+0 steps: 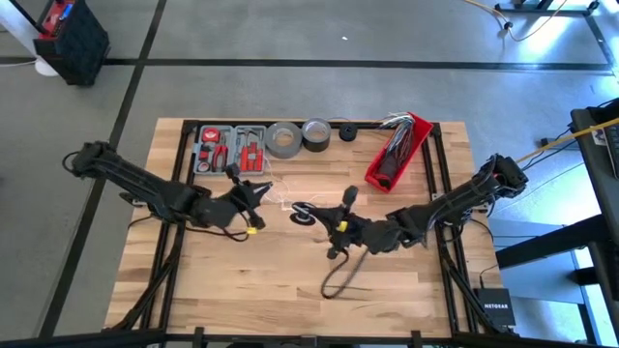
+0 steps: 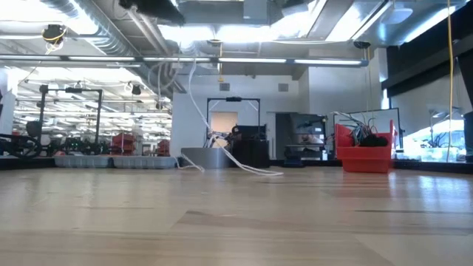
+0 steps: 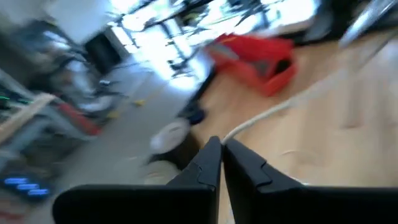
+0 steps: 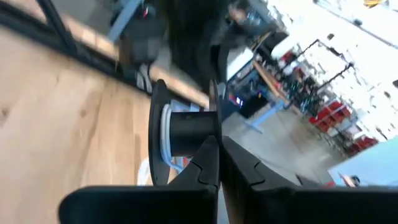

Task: Coil cords
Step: Coil the white wire onto the black spool

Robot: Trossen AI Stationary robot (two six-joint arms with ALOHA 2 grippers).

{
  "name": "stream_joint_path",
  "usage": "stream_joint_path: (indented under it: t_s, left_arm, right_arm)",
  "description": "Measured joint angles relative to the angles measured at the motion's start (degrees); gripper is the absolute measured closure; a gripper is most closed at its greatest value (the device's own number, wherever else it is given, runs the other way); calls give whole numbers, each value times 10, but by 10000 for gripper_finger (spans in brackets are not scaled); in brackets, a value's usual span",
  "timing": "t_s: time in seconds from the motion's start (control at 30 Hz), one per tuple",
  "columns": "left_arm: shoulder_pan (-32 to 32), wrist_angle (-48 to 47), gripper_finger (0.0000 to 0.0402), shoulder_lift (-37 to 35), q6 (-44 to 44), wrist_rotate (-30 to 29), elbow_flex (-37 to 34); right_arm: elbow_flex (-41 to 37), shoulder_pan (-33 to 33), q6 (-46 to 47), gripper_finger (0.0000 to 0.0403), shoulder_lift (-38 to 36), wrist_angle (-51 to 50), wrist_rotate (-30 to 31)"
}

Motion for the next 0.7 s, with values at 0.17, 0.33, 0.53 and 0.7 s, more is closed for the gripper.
stream_joint_path:
  t_s: [0.17, 0.33, 0.53, 0.7]
  left_arm:
    - [-23, 6, 392, -24, -44, 35, 0]
    - [-26, 31, 392, -15, -73, 37, 0]
    - [-20, 107, 392, 16, -56, 80, 1]
    - [-4, 174, 392, 62, -40, 107, 1]
  right_arm:
    - [0, -41, 13, 398, 31, -16, -6]
    - [-1, -74, 37, 398, 51, -17, -12]
    - [-1, -106, 95, 398, 59, -29, -11]
    - [-1, -122, 134, 398, 61, -27, -12]
